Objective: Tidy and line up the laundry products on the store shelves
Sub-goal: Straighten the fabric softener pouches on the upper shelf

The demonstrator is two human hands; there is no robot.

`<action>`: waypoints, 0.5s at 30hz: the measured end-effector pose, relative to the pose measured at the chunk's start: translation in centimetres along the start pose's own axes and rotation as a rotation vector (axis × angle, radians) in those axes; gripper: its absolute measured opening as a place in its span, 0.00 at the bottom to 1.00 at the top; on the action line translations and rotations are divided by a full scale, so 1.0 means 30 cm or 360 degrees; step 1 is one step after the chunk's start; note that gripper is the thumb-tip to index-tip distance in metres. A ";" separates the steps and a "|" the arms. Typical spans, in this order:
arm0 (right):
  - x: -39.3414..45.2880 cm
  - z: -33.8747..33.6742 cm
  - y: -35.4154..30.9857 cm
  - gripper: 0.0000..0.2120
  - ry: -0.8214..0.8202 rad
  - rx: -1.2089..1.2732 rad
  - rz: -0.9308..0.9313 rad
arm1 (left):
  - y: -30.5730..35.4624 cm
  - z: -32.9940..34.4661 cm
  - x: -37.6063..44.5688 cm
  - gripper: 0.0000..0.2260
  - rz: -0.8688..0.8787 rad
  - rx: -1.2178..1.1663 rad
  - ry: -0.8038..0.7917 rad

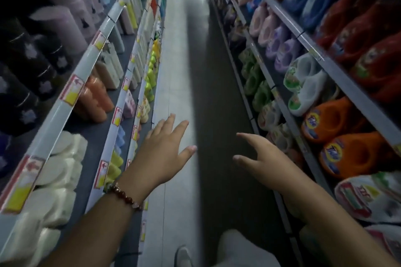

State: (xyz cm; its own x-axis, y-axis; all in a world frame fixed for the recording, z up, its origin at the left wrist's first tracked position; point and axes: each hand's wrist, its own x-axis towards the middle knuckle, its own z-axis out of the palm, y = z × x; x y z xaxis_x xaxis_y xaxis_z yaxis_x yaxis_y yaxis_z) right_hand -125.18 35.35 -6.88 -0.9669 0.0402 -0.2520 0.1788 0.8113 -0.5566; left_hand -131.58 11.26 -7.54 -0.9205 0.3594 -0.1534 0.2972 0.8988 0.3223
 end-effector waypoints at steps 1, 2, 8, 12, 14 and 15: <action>0.061 -0.015 0.003 0.31 0.0003 0.0016 0.0018 | -0.001 -0.022 0.058 0.31 0.0031 0.0009 0.0006; 0.124 -0.032 0.008 0.31 0.0011 0.0040 0.0030 | -0.003 -0.042 0.115 0.30 0.0057 0.0013 0.0018; 0.563 -0.122 0.083 0.30 0.0057 0.0141 0.0070 | -0.021 -0.118 0.531 0.29 0.0103 0.0057 0.0052; 0.907 -0.198 0.142 0.30 0.0037 0.0148 0.0045 | -0.034 -0.132 0.891 0.30 0.0042 0.0166 0.0001; 1.087 -0.259 0.163 0.30 0.0014 0.0095 0.0034 | -0.033 -0.155 1.079 0.30 -0.0006 0.0197 -0.0059; 1.170 -0.296 0.170 0.31 0.0002 0.0049 0.0044 | -0.030 -0.172 1.166 0.30 -0.0023 0.0211 -0.0090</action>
State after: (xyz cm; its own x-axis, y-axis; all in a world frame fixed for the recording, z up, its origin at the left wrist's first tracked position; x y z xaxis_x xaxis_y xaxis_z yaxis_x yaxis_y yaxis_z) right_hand -159.81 46.07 -11.53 -0.9617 0.0634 -0.2665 0.2111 0.7915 -0.5736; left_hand -165.36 21.74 -8.38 -0.9103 0.3562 -0.2110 0.3182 0.9280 0.1939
